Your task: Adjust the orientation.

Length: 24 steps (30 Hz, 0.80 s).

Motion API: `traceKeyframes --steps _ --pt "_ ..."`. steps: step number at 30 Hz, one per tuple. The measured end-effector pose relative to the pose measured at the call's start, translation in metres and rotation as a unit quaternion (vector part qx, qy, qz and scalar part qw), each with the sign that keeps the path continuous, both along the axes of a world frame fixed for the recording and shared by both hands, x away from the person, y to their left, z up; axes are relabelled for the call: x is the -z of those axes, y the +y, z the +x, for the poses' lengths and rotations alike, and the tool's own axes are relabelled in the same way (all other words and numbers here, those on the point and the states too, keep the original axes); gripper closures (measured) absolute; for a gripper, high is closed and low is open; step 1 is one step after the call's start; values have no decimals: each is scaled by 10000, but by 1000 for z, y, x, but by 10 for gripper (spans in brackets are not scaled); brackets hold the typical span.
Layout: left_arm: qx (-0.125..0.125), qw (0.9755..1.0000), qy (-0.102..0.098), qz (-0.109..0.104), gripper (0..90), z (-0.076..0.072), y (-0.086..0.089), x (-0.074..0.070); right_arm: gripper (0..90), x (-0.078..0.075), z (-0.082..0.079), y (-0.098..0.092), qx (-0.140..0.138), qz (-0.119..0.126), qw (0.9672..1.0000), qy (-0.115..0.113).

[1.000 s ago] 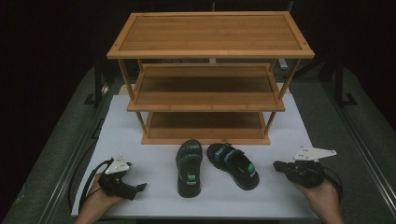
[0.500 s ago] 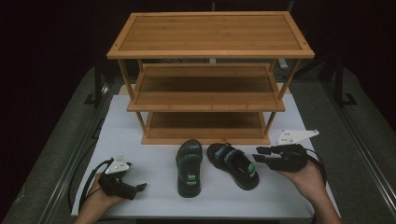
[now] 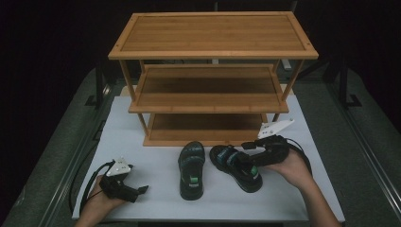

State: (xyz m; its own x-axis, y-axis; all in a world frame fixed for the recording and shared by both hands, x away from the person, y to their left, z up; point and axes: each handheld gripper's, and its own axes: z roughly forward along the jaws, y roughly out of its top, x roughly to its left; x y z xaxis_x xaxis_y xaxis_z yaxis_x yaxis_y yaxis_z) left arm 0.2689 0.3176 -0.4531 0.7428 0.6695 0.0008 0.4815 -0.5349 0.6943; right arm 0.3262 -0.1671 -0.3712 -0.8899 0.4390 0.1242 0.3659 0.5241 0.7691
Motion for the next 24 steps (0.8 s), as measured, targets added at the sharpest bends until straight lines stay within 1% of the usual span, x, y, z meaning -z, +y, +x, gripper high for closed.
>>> traceKeyframes --steps 1,2,4,5,8,9,11,12,14,21,24 --pt "0 10000 0 0 0 0 0 0 445 2 4 2 -103 5 9999 91" --pt "2 10000 4 3 0 0 0 0 437 3 6 3 -156 28 9998 107" --pt "2 10000 5 3 0 0 0 0 424 6 10 4 -249 94 9994 208" --pt "2 10000 5 3 0 0 0 0 424 6 10 4 -249 94 9994 208" --pt "-6 10000 3 -2 0 0 0 0 404 11 15 7 -381 144 9986 329" --pt "-6 10000 3 -2 0 0 0 0 393 14 18 8 -489 126 9979 407" --pt "-11 10000 -2 -6 0 0 0 0 392 15 19 9 -532 113 9976 437" --pt "-6 10000 3 -2 0 0 0 0 412 19 20 12 -588 50 9972 454" --pt "-6 10000 3 -2 0 0 0 0 439 20 22 12 -608 93 9969 494" --pt "-7 10000 3 -3 0 0 0 0 483 20 20 11 -614 73 9971 446" --pt "-5 10000 1 1 0 0 0 0 534 18 19 11 -596 41 9973 436"
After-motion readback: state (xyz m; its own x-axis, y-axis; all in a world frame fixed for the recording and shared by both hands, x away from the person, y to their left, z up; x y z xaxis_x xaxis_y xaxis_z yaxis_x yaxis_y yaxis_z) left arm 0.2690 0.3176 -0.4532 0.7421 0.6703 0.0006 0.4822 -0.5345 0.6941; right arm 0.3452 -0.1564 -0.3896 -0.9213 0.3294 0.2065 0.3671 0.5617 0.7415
